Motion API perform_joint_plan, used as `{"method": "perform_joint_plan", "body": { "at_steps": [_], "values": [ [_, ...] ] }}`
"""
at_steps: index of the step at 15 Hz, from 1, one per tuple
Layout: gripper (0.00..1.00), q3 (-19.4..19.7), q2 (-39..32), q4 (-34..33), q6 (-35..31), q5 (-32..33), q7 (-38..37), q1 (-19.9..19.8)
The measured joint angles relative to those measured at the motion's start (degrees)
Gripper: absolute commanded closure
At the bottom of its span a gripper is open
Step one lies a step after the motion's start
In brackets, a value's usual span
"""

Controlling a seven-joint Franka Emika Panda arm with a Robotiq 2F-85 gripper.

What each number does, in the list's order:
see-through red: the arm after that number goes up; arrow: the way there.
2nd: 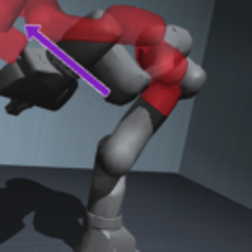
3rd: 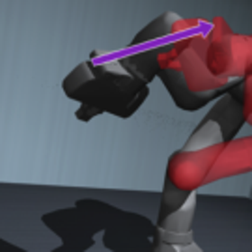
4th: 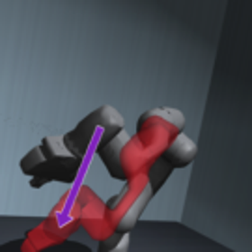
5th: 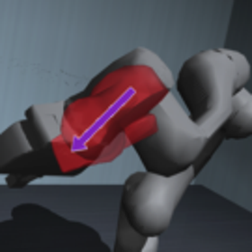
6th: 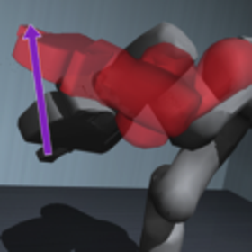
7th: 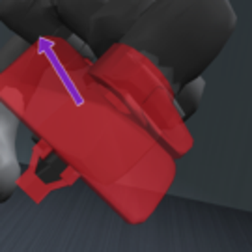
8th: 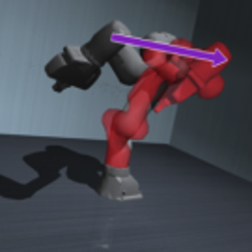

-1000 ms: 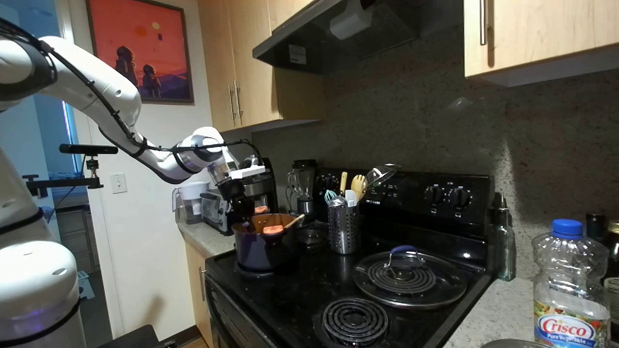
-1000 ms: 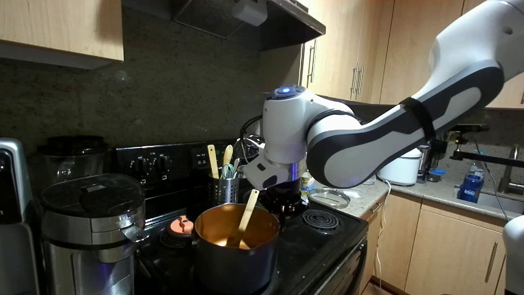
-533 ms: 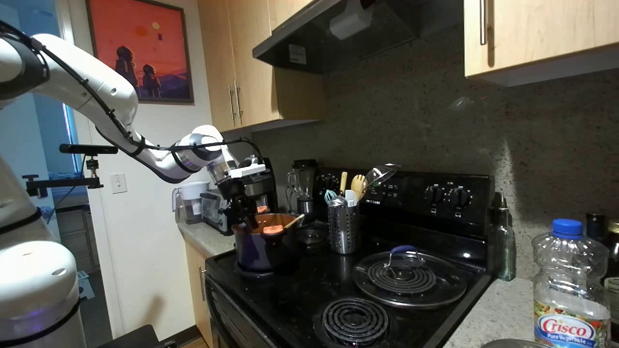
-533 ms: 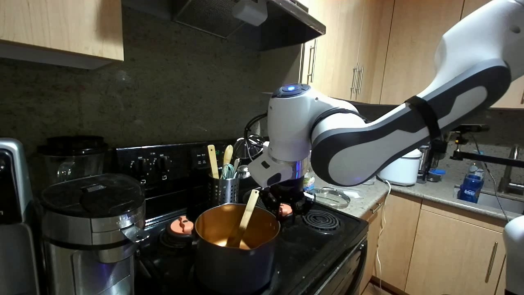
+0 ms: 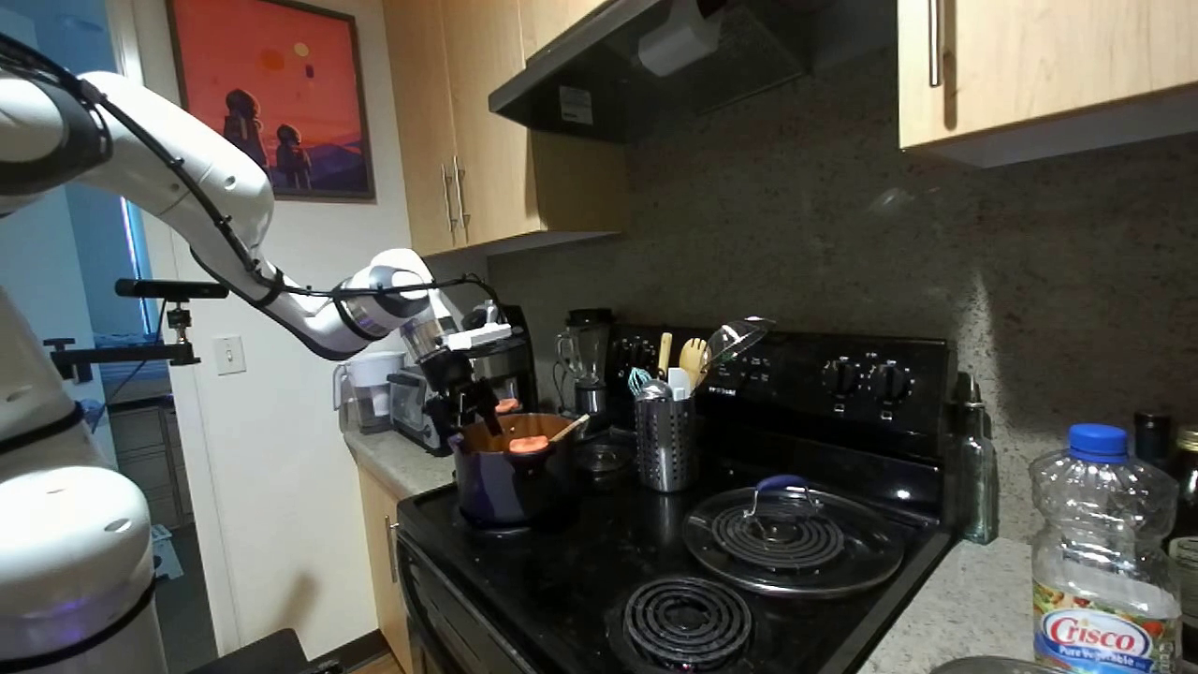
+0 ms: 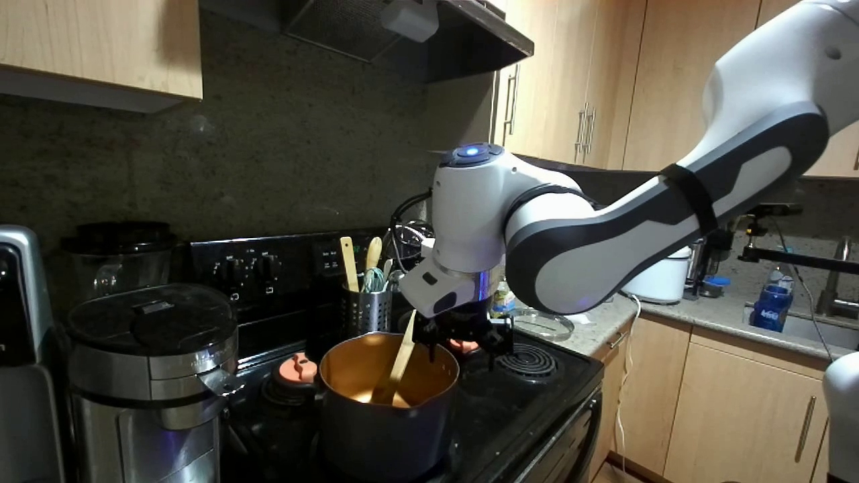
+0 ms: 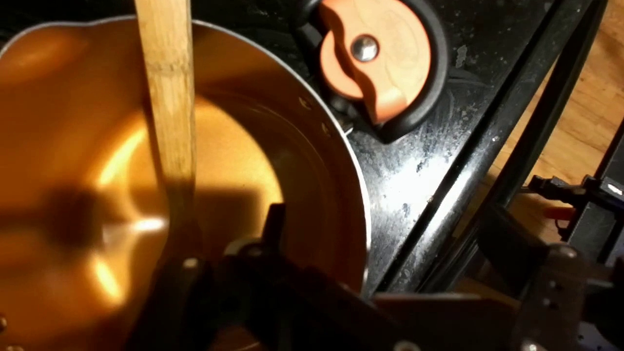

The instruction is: Move the pot from the left plate to the right plate

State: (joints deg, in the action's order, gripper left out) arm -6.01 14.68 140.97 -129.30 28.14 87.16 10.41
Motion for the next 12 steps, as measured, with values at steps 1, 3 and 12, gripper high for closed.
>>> {"method": "perform_joint_plan", "body": {
  "at_steps": [1, 3, 12],
  "values": [
    [0.00, 0.0, -0.8, -0.1, -1.0, 0.0, 0.8, 0.2],
    [0.00, 0.0, -2.6, -0.5, -2.7, 0.0, 2.5, 0.5],
    [0.79, -0.6, -7.9, -3.6, -3.5, 0.0, 4.9, 0.6]
  ]
}}
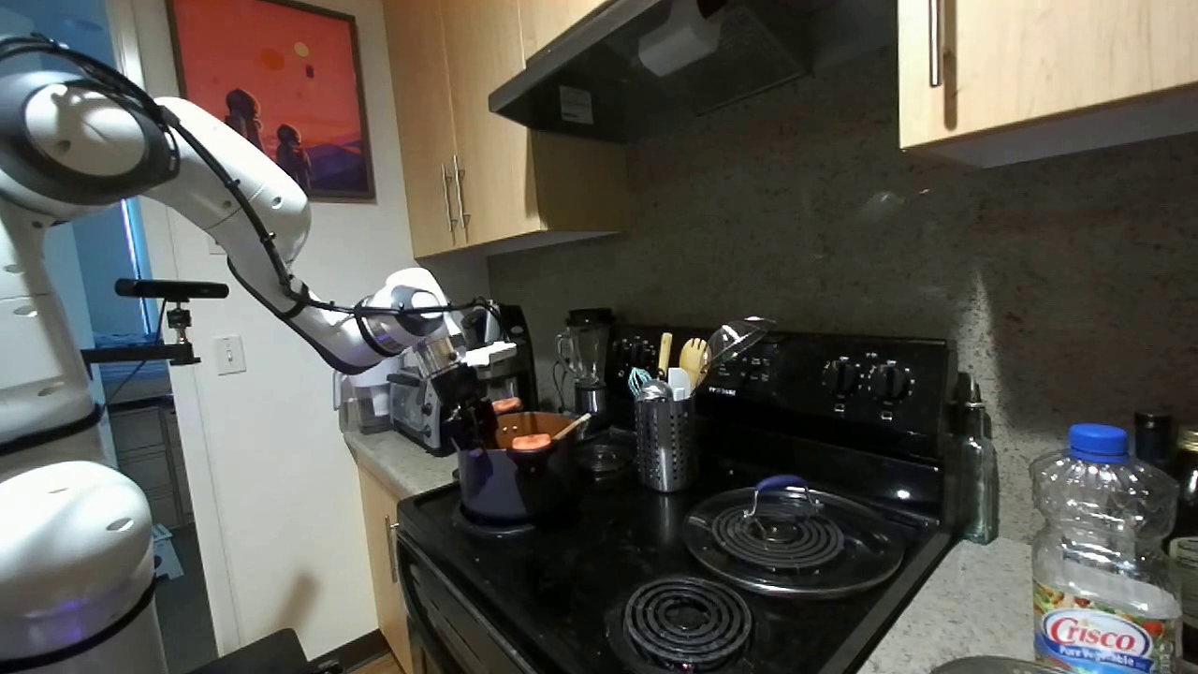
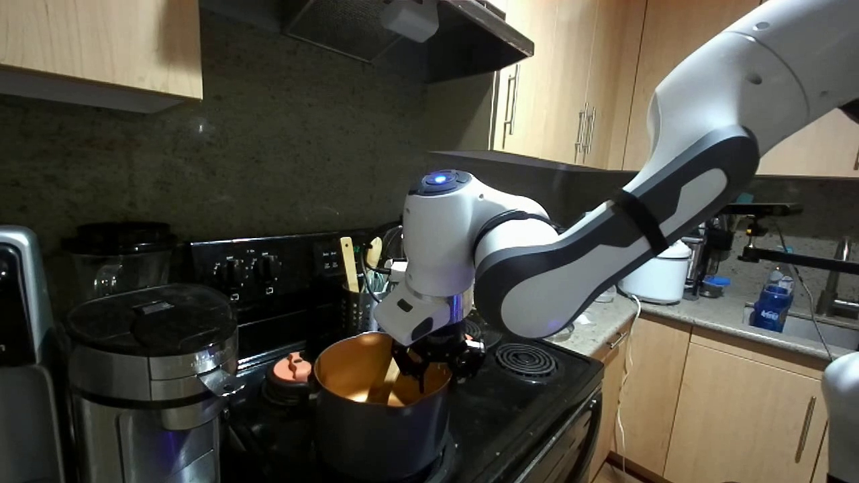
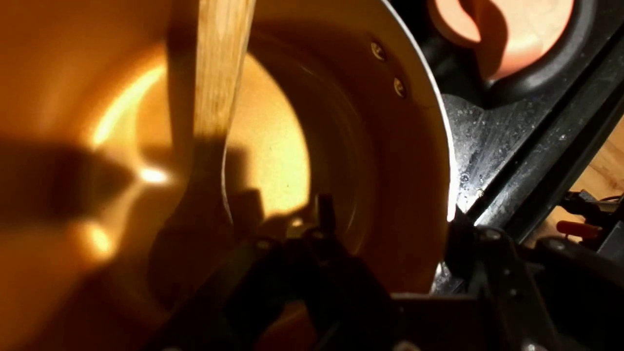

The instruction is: Move the pot from the left plate to the right plate

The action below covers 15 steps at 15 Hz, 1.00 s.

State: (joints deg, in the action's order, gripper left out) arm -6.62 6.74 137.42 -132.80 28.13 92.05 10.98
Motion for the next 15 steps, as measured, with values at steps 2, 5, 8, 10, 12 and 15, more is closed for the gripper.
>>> {"method": "perform_joint_plan", "body": {
  "at_steps": [2, 5, 8, 10, 12, 15],
  "values": [
    [0.94, 0.0, 0.0, -0.2, 0.0, 0.0, 0.0, 0.0],
    [0.98, -0.1, 0.0, -0.3, 0.1, 0.0, 0.0, 0.0],
    [0.96, 0.0, 0.0, -0.5, -0.1, -0.1, -0.2, -0.4],
    [0.95, 0.1, 0.0, -0.7, -0.1, -0.2, -0.2, -0.6],
    [0.95, 0.1, -0.1, -0.7, -0.2, -0.4, -0.2, -0.7],
    [0.95, 0.3, -0.1, -0.7, -0.2, -0.7, -0.2, -0.8]
  ]
}}
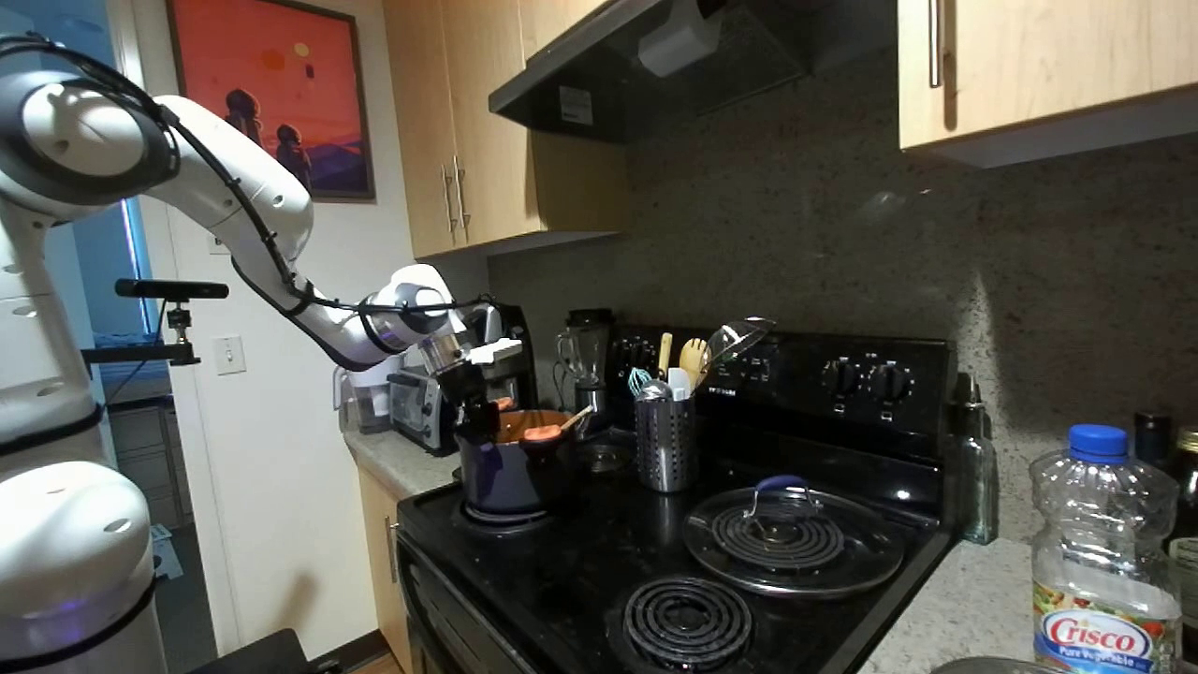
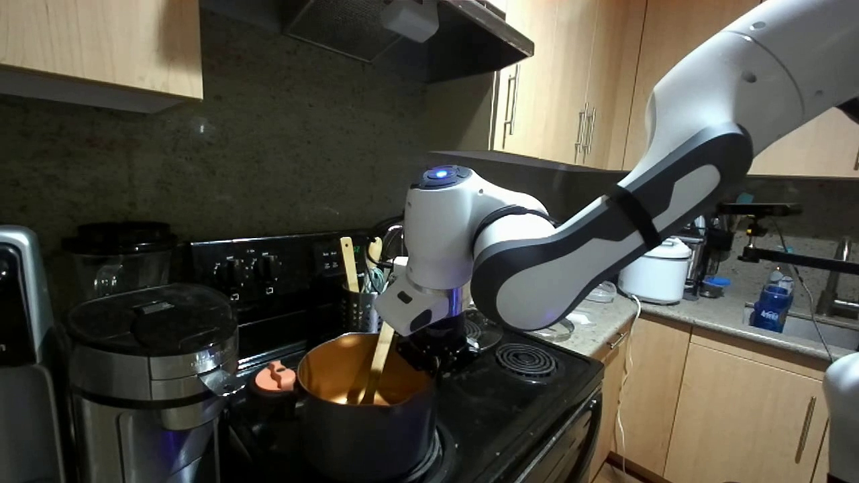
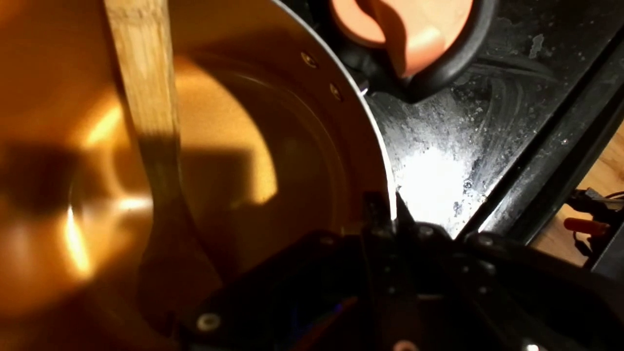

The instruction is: Move the pot from the left plate to the right plate

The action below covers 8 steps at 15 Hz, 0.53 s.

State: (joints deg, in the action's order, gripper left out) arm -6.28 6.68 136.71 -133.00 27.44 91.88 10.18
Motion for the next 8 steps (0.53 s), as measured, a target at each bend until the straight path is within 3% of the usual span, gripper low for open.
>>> {"method": "perform_joint_plan", "body": {
  "at_steps": [8],
  "values": [
    [0.95, 0.3, 0.1, 0.0, -0.6, -0.6, 0.0, -0.8]
  ]
}}
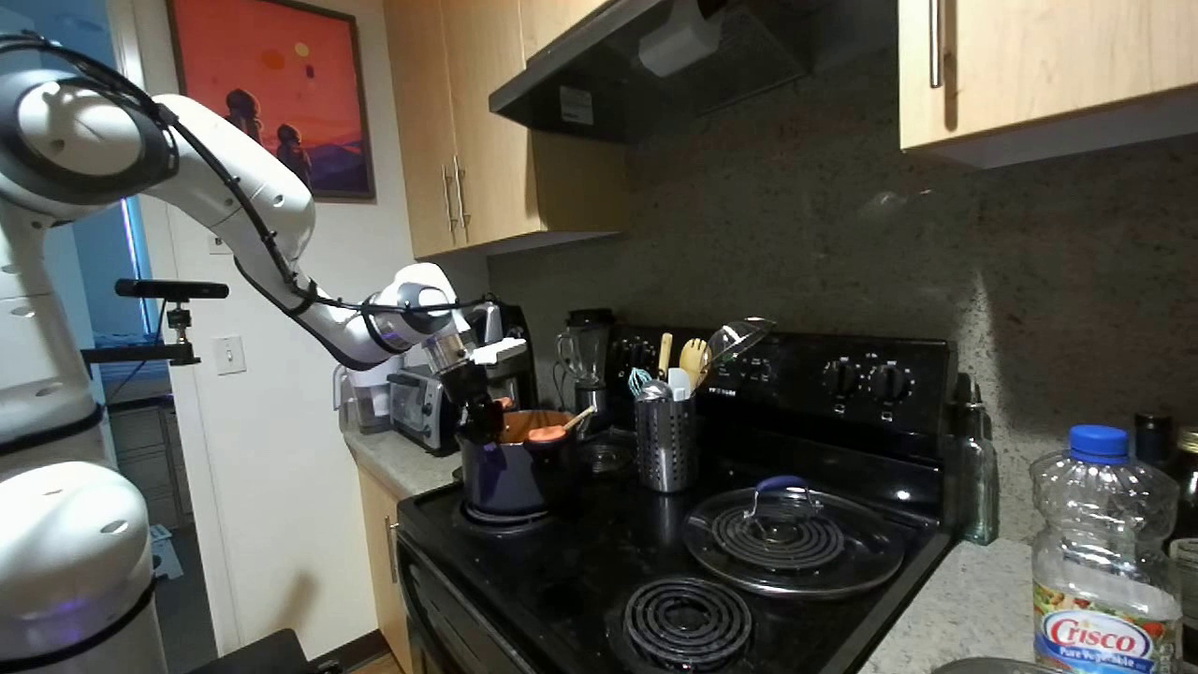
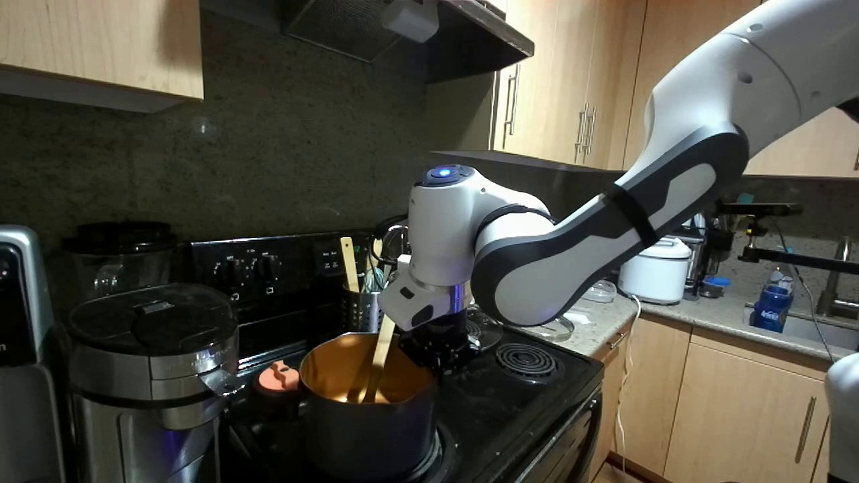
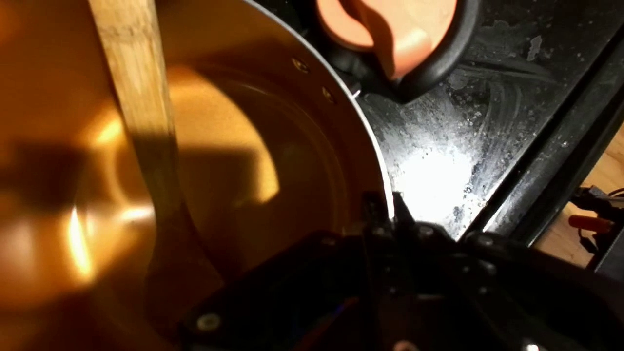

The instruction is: Move the pot from the left plate to the right plate

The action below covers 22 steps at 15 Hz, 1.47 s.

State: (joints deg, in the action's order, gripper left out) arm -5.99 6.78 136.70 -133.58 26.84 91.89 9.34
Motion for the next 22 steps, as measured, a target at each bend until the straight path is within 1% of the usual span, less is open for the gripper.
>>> {"method": "perform_joint_plan", "body": {
  "at_steps": [7, 15, 22],
  "values": [
    [0.95, 0.9, 0.1, 0.1, -0.6, -1.3, 0.1, -0.7],
    [0.95, 2.2, 0.4, 0.3, -0.8, -1.4, 0.1, -1.8],
    [0.95, 2.6, 2.2, 1.7, -0.8, -1.3, 0.1, -2.2]
  ]
}}
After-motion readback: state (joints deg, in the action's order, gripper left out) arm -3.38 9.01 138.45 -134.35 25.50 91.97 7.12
